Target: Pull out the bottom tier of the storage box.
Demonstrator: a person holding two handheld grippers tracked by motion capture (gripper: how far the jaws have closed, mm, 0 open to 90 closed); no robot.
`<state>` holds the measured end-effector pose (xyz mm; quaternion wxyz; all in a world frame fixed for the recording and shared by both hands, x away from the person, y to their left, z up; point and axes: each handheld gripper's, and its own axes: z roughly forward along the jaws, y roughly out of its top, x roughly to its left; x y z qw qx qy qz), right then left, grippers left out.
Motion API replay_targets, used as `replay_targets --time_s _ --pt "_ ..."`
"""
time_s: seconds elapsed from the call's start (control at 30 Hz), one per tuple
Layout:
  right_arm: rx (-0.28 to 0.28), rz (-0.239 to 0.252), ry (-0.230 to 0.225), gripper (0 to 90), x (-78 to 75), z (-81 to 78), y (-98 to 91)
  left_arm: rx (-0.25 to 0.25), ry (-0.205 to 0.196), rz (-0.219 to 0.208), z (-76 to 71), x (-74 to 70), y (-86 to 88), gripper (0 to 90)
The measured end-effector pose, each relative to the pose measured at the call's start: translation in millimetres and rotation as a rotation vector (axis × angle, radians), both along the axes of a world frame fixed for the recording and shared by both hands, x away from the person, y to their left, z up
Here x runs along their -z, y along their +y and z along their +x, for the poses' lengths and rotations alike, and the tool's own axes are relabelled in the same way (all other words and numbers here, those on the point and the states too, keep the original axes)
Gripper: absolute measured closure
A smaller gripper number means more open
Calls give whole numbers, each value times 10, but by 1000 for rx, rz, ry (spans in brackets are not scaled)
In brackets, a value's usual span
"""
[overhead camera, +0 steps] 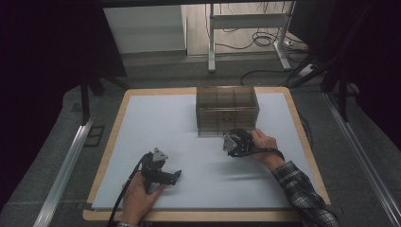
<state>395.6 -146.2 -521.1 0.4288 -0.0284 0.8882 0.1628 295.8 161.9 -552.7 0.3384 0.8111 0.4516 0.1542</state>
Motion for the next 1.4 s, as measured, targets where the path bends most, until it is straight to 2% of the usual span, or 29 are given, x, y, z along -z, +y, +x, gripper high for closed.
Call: replay_targets --time_s 0.07,0.13,0.17,0.3,0.4,0.43,0.47,0.5,0.63,0.67,0.77,0.97,1.0,1.07,1.2,1.27,1.3,1.33,1.37,1.4 --pt "-2 11 21 654 -28 19 -16 0 0 0 0 0 0 0" --pt "-4 39 66 650 -72 53 -47 0 0 0 0 0 0 0" --pt "-4 39 66 650 -72 53 -47 0 0 0 0 0 0 0" --pt "-8 79 122 647 -129 112 -91 0 0 0 0 0 0 0" --pt "-11 116 192 644 -195 158 -132 1 0 0 0 0 0 0" --pt "-11 116 192 644 -195 158 -132 1 0 0 0 0 0 0" --pt "-18 125 220 641 -231 186 -156 0 0 1 0 0 0 0" --pt "-18 125 220 641 -231 186 -156 0 0 0 0 0 0 0" --pt "-36 151 281 641 -298 250 -202 1 0 1 0 0 1 0" --pt "-43 153 312 639 -330 286 -223 1 0 1 0 0 1 0" --pt "-43 161 336 639 -357 321 -251 1 0 0 0 0 0 0" --pt "-56 194 453 668 -432 476 -368 0 0 0 0 0 0 0" --pt "-54 185 456 679 -452 504 -393 1 0 0 0 0 0 0" --pt "-56 193 498 696 -467 575 -453 0 0 0 0 0 0 0" --pt "-58 185 524 709 -469 644 -504 0 0 0 0 0 0 0" --pt "-58 187 559 715 -465 716 -551 0 0 0 1 0 0 0" --pt "-58 187 559 715 -465 716 -551 0 0 0 1 0 0 0" --pt "-67 186 585 715 -447 764 -570 0 0 0 0 0 0 0" --pt "-67 186 585 715 -447 764 -570 0 0 0 0 0 0 0" --pt "-75 166 603 715 -437 810 -583 0 0 0 0 0 0 0"
